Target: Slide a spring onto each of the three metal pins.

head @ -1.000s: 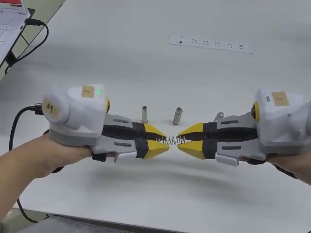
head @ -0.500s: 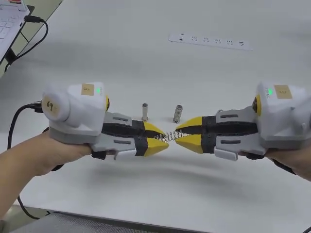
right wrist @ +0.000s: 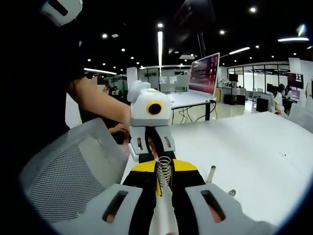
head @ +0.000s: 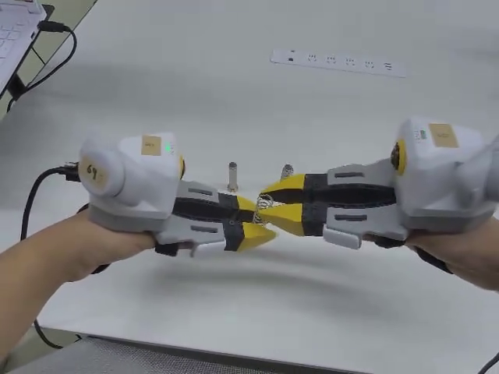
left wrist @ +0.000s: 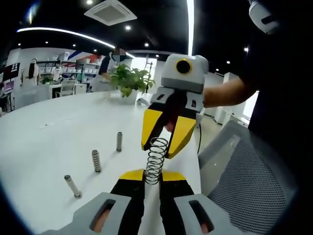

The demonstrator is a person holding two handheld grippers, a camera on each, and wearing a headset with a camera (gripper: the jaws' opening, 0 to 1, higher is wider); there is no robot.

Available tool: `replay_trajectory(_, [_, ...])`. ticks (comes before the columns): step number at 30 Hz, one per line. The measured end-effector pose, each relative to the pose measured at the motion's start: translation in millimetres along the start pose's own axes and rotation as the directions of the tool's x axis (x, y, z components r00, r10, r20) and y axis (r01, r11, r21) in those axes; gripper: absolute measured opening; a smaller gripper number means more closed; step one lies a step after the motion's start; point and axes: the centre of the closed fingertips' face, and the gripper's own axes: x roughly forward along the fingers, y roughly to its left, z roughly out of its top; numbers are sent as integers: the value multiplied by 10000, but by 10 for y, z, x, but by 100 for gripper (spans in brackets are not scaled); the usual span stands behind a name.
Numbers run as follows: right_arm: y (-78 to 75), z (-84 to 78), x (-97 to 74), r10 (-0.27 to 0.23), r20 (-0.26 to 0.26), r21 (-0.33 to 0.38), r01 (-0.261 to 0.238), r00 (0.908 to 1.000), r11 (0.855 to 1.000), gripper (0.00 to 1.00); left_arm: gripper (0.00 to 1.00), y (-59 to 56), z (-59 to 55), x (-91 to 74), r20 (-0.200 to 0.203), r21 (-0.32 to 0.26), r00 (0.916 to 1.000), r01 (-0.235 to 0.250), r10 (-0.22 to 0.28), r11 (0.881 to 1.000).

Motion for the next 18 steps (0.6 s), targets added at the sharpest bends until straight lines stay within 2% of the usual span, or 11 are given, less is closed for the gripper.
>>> replay_trajectory(5, [-12, 19, 38, -203, 273, 69, 201, 9994, 9998, 8, 2, 3, 18, -15, 99, -40, 9999, -55, 56, 10000])
replay_trajectory(18, [5, 39, 40, -248, 312, -238, 256, 9992, 9994, 7, 3, -14, 21, -55, 198, -186, 9997, -134, 138, 9997])
